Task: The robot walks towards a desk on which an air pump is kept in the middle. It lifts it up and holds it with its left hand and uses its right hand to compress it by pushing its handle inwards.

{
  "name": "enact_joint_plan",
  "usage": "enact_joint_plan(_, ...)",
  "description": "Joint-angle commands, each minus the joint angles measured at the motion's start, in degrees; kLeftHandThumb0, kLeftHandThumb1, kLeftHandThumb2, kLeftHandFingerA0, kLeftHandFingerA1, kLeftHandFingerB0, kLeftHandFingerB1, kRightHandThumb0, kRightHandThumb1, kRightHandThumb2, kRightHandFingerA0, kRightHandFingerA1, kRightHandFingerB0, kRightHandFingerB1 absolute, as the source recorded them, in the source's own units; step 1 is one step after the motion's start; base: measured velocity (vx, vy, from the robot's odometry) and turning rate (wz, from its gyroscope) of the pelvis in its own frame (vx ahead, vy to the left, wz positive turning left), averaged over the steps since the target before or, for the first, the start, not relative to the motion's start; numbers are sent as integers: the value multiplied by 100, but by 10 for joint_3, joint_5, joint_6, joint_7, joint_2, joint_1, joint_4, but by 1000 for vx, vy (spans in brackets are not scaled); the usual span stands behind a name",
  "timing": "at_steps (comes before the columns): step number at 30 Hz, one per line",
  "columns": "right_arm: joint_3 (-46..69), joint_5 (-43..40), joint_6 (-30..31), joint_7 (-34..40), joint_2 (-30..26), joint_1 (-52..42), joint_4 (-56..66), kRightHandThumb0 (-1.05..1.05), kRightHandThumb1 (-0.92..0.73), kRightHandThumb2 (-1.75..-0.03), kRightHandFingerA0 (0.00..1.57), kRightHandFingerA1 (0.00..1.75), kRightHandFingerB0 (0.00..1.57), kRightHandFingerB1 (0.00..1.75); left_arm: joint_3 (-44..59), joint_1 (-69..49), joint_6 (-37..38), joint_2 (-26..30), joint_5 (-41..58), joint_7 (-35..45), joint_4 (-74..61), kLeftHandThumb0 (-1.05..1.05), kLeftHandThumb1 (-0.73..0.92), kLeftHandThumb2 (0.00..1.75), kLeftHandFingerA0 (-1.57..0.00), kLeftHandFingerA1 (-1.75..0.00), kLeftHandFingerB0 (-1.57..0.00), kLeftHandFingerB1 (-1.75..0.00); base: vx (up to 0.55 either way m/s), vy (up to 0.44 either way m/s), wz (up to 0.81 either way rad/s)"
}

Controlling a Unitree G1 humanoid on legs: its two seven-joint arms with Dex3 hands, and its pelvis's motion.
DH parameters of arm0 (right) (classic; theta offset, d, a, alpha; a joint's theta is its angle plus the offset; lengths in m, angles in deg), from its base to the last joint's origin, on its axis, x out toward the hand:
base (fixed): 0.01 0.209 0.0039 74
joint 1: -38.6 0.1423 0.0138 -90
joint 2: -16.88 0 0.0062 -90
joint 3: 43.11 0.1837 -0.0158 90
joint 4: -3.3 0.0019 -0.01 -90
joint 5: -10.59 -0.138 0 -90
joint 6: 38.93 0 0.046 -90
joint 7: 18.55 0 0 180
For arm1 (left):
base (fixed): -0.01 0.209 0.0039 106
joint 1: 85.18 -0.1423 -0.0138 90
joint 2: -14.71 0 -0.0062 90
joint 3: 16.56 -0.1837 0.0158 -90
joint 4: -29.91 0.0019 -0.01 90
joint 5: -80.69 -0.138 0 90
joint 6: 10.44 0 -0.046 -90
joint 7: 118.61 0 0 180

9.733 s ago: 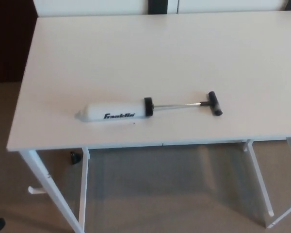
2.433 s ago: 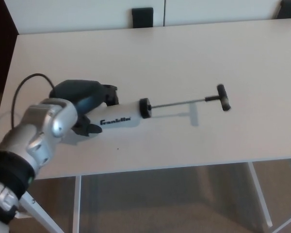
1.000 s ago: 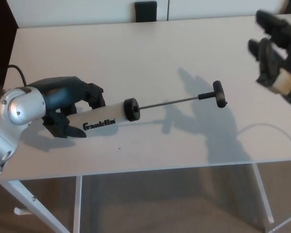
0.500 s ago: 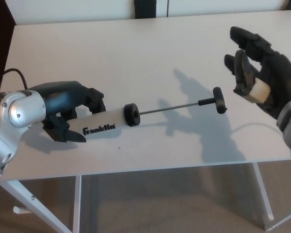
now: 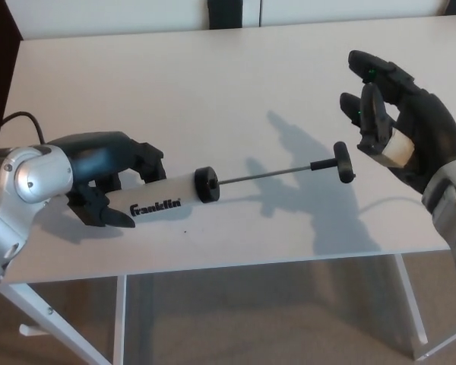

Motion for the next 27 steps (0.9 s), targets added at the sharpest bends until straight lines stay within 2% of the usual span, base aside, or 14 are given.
enact_joint_plan(1, 1, 14, -12, -5, 8, -4, -17, -84, -76, -109, 0, 29, 13, 25, -1, -6, 5, -1, -1, 2, -7, -10, 84, 64, -86, -99, -69, -106, 0, 0, 0)
enact_joint_plan(9, 5, 15, -12, -2, 29, 5, -29, -85, -77, -108, 8, 31, 9, 24, -3, 5, -3, -7, -8, 4, -11, -11, 82, 64, -90, -94, -71, -97, 0, 0, 0)
enact_joint_plan(10, 5, 16, -12, -2, 33, 6, -27, -87, -76, -108, 9, 29, 10, 25, -5, 5, 6, -5, -12, -1, -12, -11, 78, 63, -94, -84, -73, -91, 0, 0, 0)
enact_joint_plan(14, -1, 21, -12, 3, 45, 12, -17, -83, -74, -108, 5, 35, 12, 33, -3, 9, -2, -15, -13, -4, -29, -15, 83, 64, -93, -97, -64, -111, 0, 0, 0)
enact_joint_plan(15, -1, 23, -11, 5, 47, 14, -16, -83, -74, -108, 5, 35, 12, 33, -1, 12, -6, -19, -11, -3, -31, -15, 83, 64, -93, -97, -64, -111, 0, 0, 0)
enact_joint_plan(16, -3, 26, -8, 11, 52, 18, -12, -87, -78, -109, 2, 39, 14, 34, 4, 15, -12, -28, -3, -4, -39, -14, 84, 64, -95, -96, -67, -97, 0, 0, 0)
enact_joint_plan(17, -5, 28, -6, 16, 55, 20, -10, -87, -78, -109, 2, 39, 14, 34, 8, 17, -17, -34, 2, -4, -45, -14, 84, 64, -95, -96, -67, -97, 0, 0, 0)
enact_joint_plan(18, -4, 30, -9, 25, 62, 20, -8, -73, -72, -109, 1, 40, 12, 38, 15, 18, -17, -45, 14, -9, -51, -14, 85, 65, -96, -98, -73, -93, 0, 0, 0)
enact_joint_plan(21, -1, 35, -15, 36, 72, 20, -7, -73, -72, -109, 1, 40, 12, 38, 26, 18, -15, -60, 25, -14, -57, -14, 85, 65, -96, -98, -73, -93, 0, 0, 0)
enact_joint_plan(22, 3, 31, -17, 40, 78, 20, -7, -82, -91, -73, 11, 29, 14, 26, 28, 18, -14, -64, 27, -14, -62, -17, 86, 65, -99, -97, -73, -96, 0, 0, 0)
enact_joint_plan(23, 7, 29, -19, 43, 82, 19, -7, -82, -91, -73, 11, 29, 14, 26, 31, 18, -13, -67, 28, -14, -65, -17, 86, 65, -99, -97, -73, -96, 0, 0, 0)
enact_joint_plan(24, 21, 9, -23, 44, 97, 18, 4, -90, -82, -112, 4, 40, 10, 39, 34, 20, -21, -81, 32, -10, -91, -18, 87, 65, -101, -92, -74, -97, 0, 0, 0)
enact_joint_plan(26, 25, 5, -23, 44, 101, 18, 7, -90, -82, -112, 4, 40, 10, 39, 36, 21, -23, -85, 32, -8, -99, -18, 87, 65, -101, -92, -74, -97, 0, 0, 0)
enact_joint_plan(27, 30, 4, -20, 51, 107, 17, 14, -81, -92, -71, 16, 30, 13, 26, 38, 18, -36, -93, 33, -4, -112, -18, 86, 64, -100, -87, -76, -95, 0, 0, 0)
